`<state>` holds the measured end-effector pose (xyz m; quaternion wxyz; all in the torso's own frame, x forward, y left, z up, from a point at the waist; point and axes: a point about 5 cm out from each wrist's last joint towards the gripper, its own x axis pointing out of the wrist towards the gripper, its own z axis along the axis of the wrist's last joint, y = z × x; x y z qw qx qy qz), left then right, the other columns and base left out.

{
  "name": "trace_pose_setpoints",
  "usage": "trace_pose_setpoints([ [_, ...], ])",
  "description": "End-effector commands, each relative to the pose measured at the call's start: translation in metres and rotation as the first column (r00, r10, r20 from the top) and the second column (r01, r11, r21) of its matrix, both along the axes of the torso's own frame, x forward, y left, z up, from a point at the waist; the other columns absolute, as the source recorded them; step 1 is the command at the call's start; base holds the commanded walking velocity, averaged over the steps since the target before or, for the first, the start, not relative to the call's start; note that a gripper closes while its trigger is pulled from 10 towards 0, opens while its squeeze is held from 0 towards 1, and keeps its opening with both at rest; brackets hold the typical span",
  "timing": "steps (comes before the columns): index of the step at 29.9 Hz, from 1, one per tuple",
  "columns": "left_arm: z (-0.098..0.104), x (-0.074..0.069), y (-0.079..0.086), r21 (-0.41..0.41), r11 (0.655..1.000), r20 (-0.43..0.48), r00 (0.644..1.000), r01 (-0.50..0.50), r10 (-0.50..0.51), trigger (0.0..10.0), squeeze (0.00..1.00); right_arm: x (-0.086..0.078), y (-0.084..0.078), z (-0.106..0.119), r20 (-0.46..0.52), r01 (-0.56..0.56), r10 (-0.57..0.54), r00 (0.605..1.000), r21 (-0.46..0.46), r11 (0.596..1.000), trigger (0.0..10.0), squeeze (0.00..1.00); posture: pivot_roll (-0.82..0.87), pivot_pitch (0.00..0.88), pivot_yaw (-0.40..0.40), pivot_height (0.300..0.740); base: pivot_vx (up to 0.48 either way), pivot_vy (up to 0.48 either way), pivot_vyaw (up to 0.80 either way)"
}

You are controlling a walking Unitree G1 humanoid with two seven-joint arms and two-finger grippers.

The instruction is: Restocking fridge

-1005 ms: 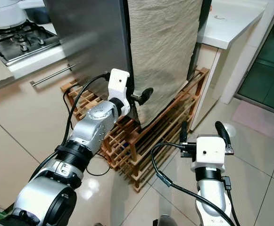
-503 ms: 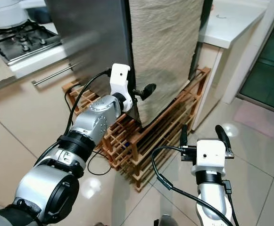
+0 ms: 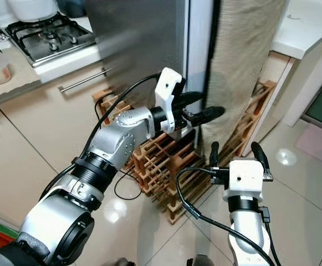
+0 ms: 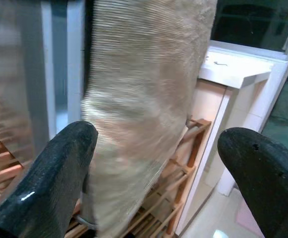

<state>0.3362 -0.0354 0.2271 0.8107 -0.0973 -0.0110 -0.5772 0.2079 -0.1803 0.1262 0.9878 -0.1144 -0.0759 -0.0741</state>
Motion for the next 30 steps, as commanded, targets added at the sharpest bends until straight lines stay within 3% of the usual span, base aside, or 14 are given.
trace_pose_setpoints([
  [1,0.005,-0.040,-0.052,-0.145,0.971,-0.053,0.978,0.192,-0.202,10.0,0.00,-0.002,0.001,-0.004,-0.021,-0.002,0.002,1.000,0.018,1.000,10.0,0.00,-0.19,0.058,0.107,0.710,0.000,0.000,0.00],
  [7,0.004,-0.038,-0.036,-0.154,0.973,-0.053,0.981,0.174,-0.184,10.0,0.00,-0.004,0.006,-0.009,-0.050,-0.030,0.032,0.998,0.047,0.998,10.0,0.00,-0.20,0.061,0.106,0.710,0.000,0.000,0.00],
  [11,-0.001,-0.027,-0.001,-0.144,0.989,-0.023,1.000,-0.019,0.016,10.0,0.00,-0.002,0.012,-0.009,-0.057,-0.071,0.075,0.996,0.068,0.995,10.0,0.00,-0.19,0.055,0.104,0.710,0.000,0.000,0.00],
  [12,-0.006,-0.022,0.017,-0.144,0.979,-0.020,0.989,-0.145,0.144,10.0,0.00,0.001,0.015,-0.008,-0.051,-0.091,0.095,0.994,0.072,0.993,10.0,0.00,-0.19,0.054,0.102,0.710,0.000,0.000,0.00],
  [13,-0.006,-0.022,0.017,-0.144,0.979,-0.020,0.989,-0.145,0.144,10.0,0.00,0.001,0.015,-0.008,-0.051,-0.091,0.095,0.994,0.072,0.993,10.0,0.00,-0.19,0.054,0.102,0.710,0.000,0.000,0.00],
  [15,-0.013,-0.010,0.039,-0.141,0.937,-0.052,0.947,-0.321,0.317,10.0,0.00,0.004,0.018,-0.006,-0.042,-0.122,0.126,0.991,0.078,0.989,10.0,0.00,-0.16,0.047,0.097,0.710,0.000,0.000,0.00],
  [17,-0.023,0.000,0.064,-0.121,0.871,-0.094,0.879,-0.477,0.468,10.0,0.00,0.008,0.023,-0.004,-0.037,-0.167,0.171,0.985,0.093,0.982,10.0,0.00,-0.15,0.045,0.096,0.710,0.000,0.000,0.00],
  [20,-0.043,0.009,0.099,-0.012,0.757,-0.021,0.757,-0.653,0.653,10.0,0.00,0.017,0.036,0.000,-0.023,-0.267,0.270,0.963,0.104,0.958,10.0,0.00,-0.13,0.036,0.088,0.710,0.000,0.000,0.00],
  [22,-0.052,0.008,0.111,0.052,0.704,0.054,0.706,-0.708,0.706,10.0,0.00,0.023,0.039,0.004,-0.013,-0.287,0.290,0.957,0.101,0.953,10.0,0.00,-0.12,0.030,0.084,0.710,0.000,0.000,0.00],
  [25,-0.072,0.006,0.129,0.142,0.634,0.150,0.650,-0.760,0.745,10.0,0.00,0.038,0.029,0.008,0.000,-0.254,0.255,0.967,0.069,0.965,10.0,0.00,-0.10,0.021,0.081,0.710,0.000,0.000,0.00],
  [26,-0.072,0.006,0.129,0.142,0.634,0.150,0.650,-0.760,0.745,10.0,0.00,0.038,0.029,0.008,0.000,-0.254,0.255,0.967,0.069,0.965,10.0,0.00,-0.10,0.021,0.081,0.710,0.000,0.000,0.00],
  [27,-0.084,0.004,0.138,0.186,0.596,0.157,0.623,-0.781,0.766,10.0,0.00,0.047,0.019,0.010,0.003,-0.205,0.205,0.979,0.033,0.978,10.0,0.00,-0.09,0.018,0.080,0.710,0.000,0.000,0.00],
  [30,-0.092,0.001,0.152,0.183,0.545,0.107,0.568,-0.818,0.816,10.0,0.00,0.058,0.002,0.011,-0.007,-0.115,0.115,0.993,0.049,0.992,10.0,0.00,-0.08,0.008,0.079,0.710,0.000,-0.480,0.00],
])
